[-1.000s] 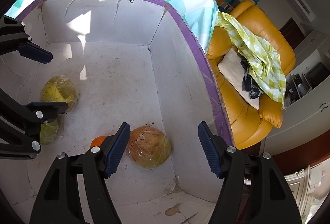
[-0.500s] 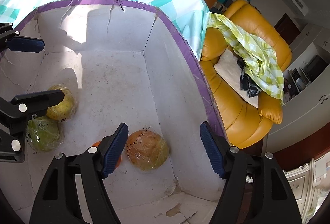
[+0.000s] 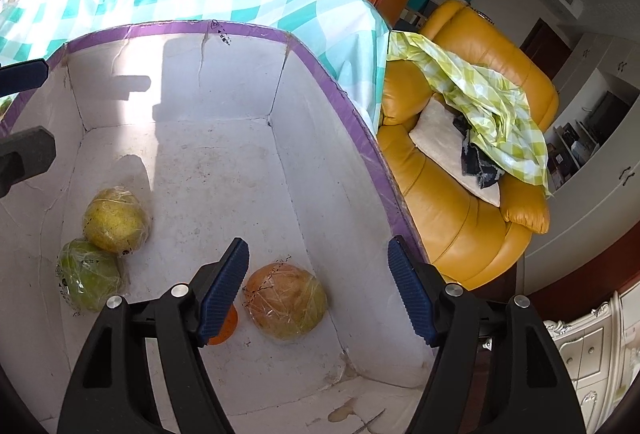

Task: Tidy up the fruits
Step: 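Withdraw both open tools from the box back toward the table, then grasp a loose orange with the left tool while the right tool approaches the dark fruits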

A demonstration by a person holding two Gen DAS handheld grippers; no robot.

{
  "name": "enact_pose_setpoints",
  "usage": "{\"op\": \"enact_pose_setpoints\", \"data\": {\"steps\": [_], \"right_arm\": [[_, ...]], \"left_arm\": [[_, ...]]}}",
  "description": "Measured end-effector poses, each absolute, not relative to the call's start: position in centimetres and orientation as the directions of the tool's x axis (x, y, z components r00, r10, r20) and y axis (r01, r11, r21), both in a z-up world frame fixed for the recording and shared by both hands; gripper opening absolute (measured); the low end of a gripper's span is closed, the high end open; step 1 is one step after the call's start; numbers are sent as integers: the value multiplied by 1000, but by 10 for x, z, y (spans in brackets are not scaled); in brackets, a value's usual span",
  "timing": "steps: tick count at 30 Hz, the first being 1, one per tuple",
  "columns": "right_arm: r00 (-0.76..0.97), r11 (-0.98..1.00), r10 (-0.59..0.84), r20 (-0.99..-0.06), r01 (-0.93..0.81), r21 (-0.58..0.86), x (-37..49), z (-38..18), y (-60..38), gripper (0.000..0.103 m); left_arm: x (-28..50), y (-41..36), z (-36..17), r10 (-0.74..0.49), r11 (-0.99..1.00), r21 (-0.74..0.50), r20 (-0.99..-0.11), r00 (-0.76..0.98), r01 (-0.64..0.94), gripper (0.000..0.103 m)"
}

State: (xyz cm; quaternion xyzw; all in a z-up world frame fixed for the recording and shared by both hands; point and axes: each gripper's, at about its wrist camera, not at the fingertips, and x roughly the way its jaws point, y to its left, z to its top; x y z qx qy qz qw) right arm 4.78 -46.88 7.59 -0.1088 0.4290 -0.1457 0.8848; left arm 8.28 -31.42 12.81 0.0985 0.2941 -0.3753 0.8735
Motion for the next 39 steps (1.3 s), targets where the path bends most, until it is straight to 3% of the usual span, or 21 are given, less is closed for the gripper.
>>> {"op": "enact_pose_setpoints", "data": {"steps": [15, 20, 27, 32, 39], "right_arm": [[671, 931, -360, -648, 306, -200, 26, 95, -457, 80], [698, 940, -299, -651, 331, -77, 18, 104, -463, 80], [773, 942, -253, -581, 334, 34, 6, 132, -455, 82], [859, 965, -186, -477, 250, 73, -3, 163, -427, 86], [900, 989, -79, -429, 126, 81, 2, 186, -382, 86]], "left_arm": [[111, -206, 134, -635, 767, -272, -445, 631, 581, 88], [128, -160, 123, -593, 804, -361, -427, 683, 472, 87], [153, -101, 99, -486, 849, -451, -467, 738, 274, 85], [165, -62, 78, -448, 835, -531, -498, 743, 147, 73], [176, -22, 46, -436, 772, -635, -539, 721, -8, 67]]}}
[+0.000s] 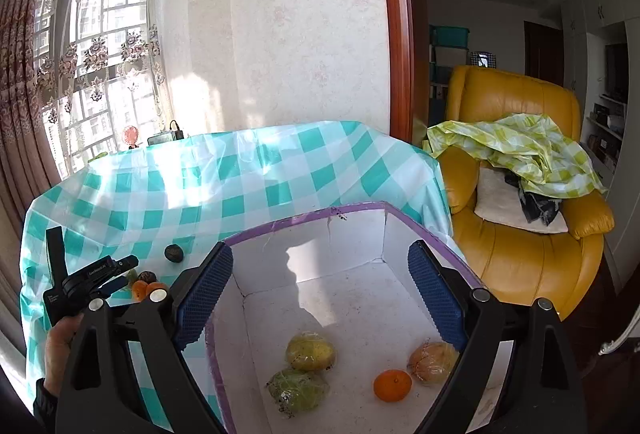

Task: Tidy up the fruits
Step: 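Grasp a loose orange with the left tool while the right tool approaches the dark fruits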

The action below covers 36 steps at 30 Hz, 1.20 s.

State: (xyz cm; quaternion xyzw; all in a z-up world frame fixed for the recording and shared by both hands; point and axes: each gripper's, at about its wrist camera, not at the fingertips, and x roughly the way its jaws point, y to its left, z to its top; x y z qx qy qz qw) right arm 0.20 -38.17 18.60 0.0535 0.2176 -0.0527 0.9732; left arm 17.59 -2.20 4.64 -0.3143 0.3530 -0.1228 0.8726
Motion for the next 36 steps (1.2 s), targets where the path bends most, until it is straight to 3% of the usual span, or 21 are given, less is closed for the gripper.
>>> {"op": "enact_pose_setpoints", "data": {"steps": [11, 16, 20, 28, 30, 36], "right_arm": [[873, 993, 105, -477, -67, 95, 28, 173, -296, 86], [846, 987, 161, -508, -151, 61, 36, 157, -253, 86], [824, 980, 190, -533, -194, 50, 46, 144, -228, 86], [773, 975, 188, -606, -219, 23, 75, 105, -197, 86], [763, 976, 176, -622, -220, 6, 83, 95, -192, 86], [724, 980, 153, -673, -199, 8, 107, 64, -185, 86]], "left_arm": [[186, -7, 15, -460, 719, -688, -575, 677, -95, 65], [189, -9, 7, -464, 726, -680, -594, 657, -101, 51], [189, -12, 8, -454, 748, -657, -610, 650, -93, 49], [189, -23, 15, -404, 816, -574, -649, 645, -67, 45], [189, -21, 14, -406, 811, -580, -650, 642, -75, 36], [188, -14, 10, -433, 786, -614, -630, 645, -73, 35]]}}
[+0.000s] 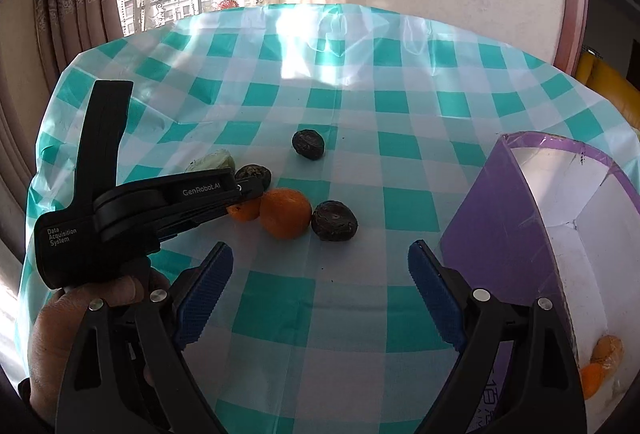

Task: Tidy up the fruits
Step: 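Grasp a loose orange with the left tool while the right tool approaches the dark fruits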

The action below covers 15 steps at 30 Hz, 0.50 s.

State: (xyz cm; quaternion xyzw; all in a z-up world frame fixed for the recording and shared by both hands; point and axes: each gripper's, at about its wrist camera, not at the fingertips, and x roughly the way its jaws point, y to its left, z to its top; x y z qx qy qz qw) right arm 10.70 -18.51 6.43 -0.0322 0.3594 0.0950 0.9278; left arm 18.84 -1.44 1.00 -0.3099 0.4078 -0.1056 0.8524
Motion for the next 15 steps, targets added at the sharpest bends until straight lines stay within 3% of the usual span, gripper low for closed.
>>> {"op": "enact_pose_setpoints", "data": {"steps": [3, 8, 12, 15], "right_arm": [[705, 983, 140, -695, -185, 11, 118, 51, -184, 86], [684, 987, 13, -729, -127, -101, 134, 32, -180, 86], [669, 984, -48, -742, -96, -149, 148, 22, -182, 77], [672, 986, -45, -739, -88, -141, 156, 20, -183, 76]], "left_arm": [[188, -13, 11, -418, 793, -604, -631, 654, -76, 35], [188, -7, 9, -422, 783, -616, -623, 659, -81, 35], [187, -3, 9, -413, 782, -617, -621, 666, -90, 35], [187, -2, 9, -415, 779, -621, -618, 667, -91, 35]]}}
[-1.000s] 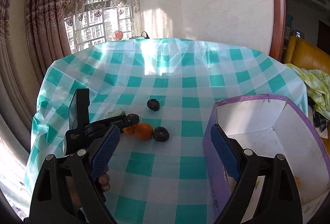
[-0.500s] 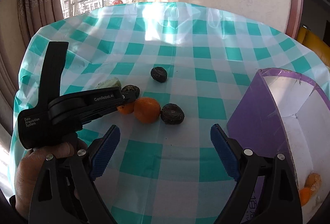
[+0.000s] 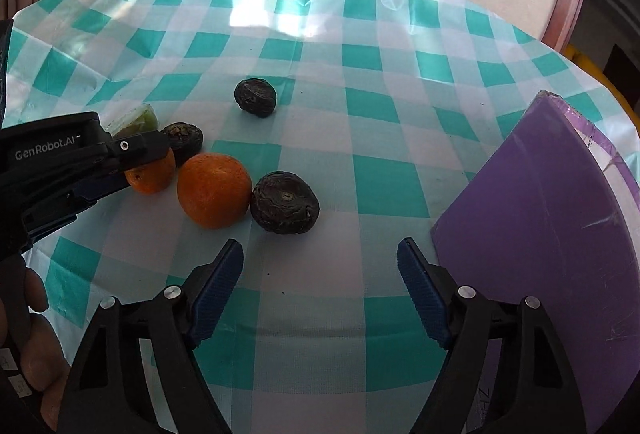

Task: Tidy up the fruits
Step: 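Grasp a loose orange with the left tool while the right tool approaches the dark fruits, then grasp the large dark brown round fruit with the right tool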

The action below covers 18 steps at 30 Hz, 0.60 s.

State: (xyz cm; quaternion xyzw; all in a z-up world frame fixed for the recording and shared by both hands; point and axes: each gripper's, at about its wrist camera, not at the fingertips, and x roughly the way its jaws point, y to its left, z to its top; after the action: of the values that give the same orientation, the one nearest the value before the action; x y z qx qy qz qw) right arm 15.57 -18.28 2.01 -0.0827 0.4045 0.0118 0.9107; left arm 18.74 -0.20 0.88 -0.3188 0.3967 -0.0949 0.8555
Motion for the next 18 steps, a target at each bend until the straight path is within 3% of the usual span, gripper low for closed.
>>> {"op": "enact_pose_setpoints", "data": {"steps": [8, 11, 18], "right_arm": [[678, 992, 13, -735, -100, -75, 172, 20, -181, 67], [673, 993, 41, -738, -108, -42, 178, 19, -181, 60], [651, 989, 134, -747, -134, 60, 188, 15, -184, 57]], "left_arm": [[187, -1, 8, -415, 780, -619, -617, 669, -88, 35], [188, -1, 9, -410, 789, -609, -622, 668, -83, 35], [188, -12, 19, -379, 877, -481, -674, 634, 12, 35]]}}
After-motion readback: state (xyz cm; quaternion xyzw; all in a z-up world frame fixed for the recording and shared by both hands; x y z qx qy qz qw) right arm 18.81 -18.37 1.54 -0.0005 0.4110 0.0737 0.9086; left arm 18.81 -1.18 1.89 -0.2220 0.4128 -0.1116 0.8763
